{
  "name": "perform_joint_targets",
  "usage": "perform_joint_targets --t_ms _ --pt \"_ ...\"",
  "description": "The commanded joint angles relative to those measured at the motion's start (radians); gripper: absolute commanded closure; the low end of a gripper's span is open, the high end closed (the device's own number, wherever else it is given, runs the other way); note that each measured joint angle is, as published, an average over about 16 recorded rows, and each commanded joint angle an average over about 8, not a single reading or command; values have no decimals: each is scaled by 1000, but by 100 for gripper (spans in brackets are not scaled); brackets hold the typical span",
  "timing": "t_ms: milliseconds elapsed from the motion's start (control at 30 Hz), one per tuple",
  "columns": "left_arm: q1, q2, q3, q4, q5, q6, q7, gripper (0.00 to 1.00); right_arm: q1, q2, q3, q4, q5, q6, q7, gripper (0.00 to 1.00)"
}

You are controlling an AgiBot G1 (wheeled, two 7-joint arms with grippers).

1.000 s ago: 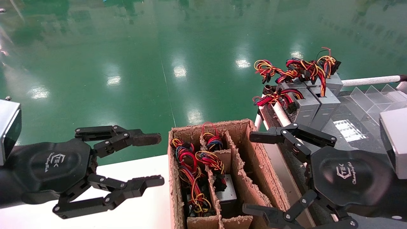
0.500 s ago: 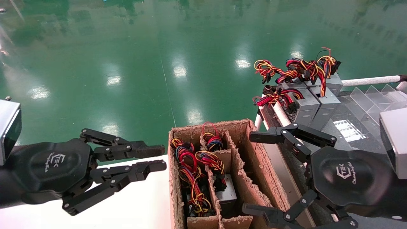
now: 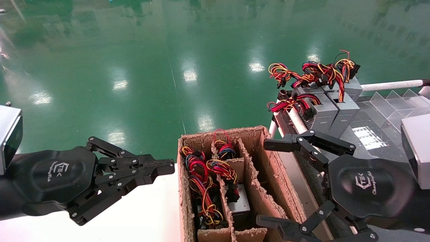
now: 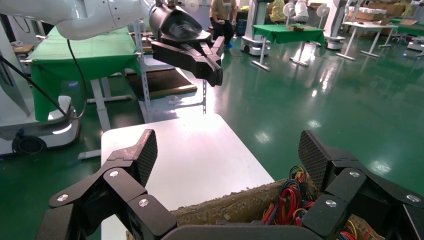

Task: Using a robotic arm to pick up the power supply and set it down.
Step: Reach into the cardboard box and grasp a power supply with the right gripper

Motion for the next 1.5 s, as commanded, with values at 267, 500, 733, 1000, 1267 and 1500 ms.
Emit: perform_joint_targets --t_ms 267,500,733,1000,1267,1500 --pt "0 0 0 0 0 0 0 0 0 0 0 0 0 0 0 0" --pt "0 0 0 0 0 0 0 0 3 -1 -4 -10 -13 12 3 0" --pt "0 0 0 0 0 0 0 0 37 -12 -35 -34 -95 59 31 0" --pt "0 0 0 0 0 0 0 0 126 -115 -153 -122 -303 116 93 7" --pt "0 0 0 0 0 0 0 0 213 -279 -240 -332 -450 154 15 100" --pt "0 0 0 0 0 0 0 0 239 -367 -260 -446 -498 186 -115 100"
